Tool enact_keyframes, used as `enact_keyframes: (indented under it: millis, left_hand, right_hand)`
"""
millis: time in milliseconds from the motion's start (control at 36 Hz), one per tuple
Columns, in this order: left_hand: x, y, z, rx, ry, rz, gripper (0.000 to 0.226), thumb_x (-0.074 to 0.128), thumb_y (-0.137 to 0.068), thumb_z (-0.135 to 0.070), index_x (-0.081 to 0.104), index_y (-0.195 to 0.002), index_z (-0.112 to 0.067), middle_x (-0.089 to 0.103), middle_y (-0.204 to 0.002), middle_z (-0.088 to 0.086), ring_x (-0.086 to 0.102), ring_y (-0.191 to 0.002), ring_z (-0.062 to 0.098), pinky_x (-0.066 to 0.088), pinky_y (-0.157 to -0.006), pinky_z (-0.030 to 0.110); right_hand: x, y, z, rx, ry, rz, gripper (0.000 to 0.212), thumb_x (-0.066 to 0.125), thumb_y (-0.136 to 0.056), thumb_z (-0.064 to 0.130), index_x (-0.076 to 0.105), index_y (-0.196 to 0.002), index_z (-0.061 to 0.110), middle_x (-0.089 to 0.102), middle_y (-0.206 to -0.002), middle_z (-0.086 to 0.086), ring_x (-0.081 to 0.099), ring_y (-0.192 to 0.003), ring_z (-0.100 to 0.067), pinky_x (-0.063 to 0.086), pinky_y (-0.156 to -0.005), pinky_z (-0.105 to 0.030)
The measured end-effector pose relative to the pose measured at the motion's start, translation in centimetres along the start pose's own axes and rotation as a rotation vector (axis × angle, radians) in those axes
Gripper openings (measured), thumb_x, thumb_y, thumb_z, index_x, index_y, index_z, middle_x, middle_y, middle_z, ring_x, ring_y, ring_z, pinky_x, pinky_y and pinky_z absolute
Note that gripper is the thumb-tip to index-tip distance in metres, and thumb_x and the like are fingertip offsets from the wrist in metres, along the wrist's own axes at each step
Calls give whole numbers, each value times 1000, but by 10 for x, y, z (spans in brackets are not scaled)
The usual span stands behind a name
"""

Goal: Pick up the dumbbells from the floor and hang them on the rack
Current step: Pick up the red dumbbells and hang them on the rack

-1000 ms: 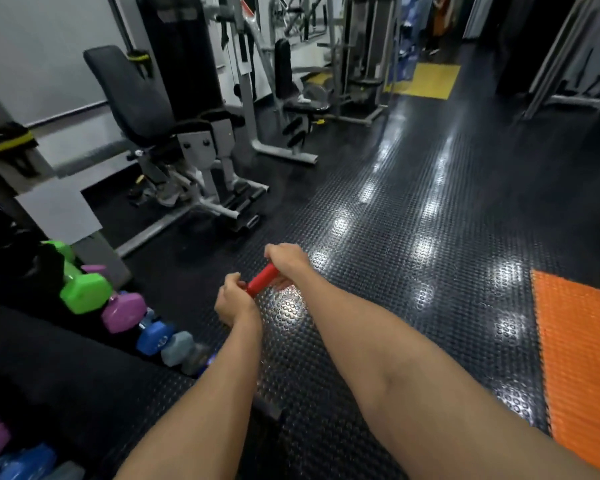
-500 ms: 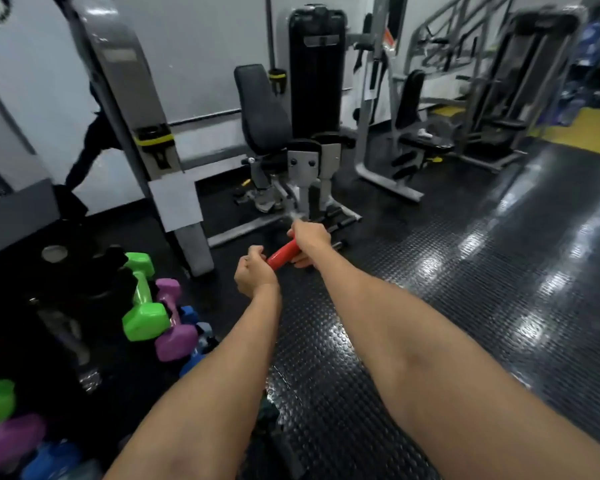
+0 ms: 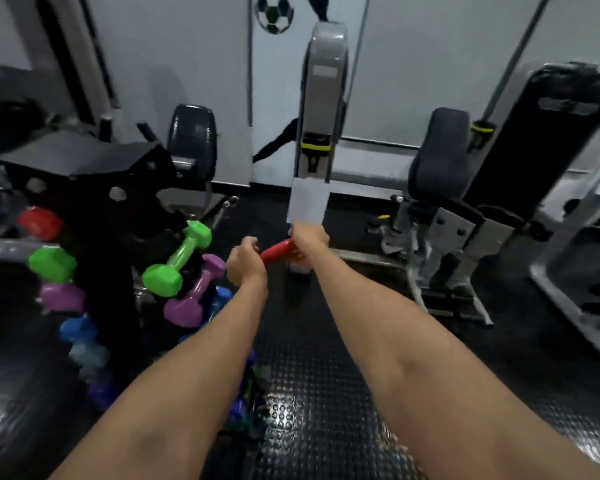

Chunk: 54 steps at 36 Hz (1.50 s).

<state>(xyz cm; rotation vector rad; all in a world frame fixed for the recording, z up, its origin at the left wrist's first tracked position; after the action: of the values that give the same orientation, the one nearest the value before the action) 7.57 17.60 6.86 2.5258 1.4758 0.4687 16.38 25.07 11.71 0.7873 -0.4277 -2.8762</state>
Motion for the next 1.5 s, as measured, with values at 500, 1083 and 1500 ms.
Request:
enact_keyframes:
  millis: [500,1083,1500]
  left_hand:
    - [-55,1,-86,265,225,-606,23,60,-82,-35,62,-69,-17,67,-77,1,60,-71,19,44,-61,29]
    - [-46,-13,-125,189,568,-929,82,30,-88,-78,62,-124,-11,61,-130,14,54,-120,35,38,-102,45]
    - [-66,-56,-115,144,234,-927,84,20,-93,-74,65,-122,-9,65,-127,12,56,-117,31,32,-87,33]
  right_hand:
    - [107,30,103,-436,-112,382,45,47,-89,50,75,-87,16,72,-101,-11,66,-97,-33,54,-86,-38]
    - [115,16,147,-353,-14,852,49,23,-99,33,52,-125,3,57,-99,-16,53,-53,-23,58,-54,-52]
    - [168,-22,138,-507,51,879,55,22,-97,36,63,-117,5,66,-111,-24,66,-92,-40,57,-84,-51]
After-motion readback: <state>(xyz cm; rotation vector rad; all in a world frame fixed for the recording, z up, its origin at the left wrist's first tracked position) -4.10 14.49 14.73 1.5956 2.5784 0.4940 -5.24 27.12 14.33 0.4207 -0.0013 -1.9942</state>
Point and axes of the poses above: each hand's wrist, its own y-axis away from the middle knuckle, its own x-axis out of the palm, z = x × y, the point moved 1 cm from there along -y, towards the middle knuckle
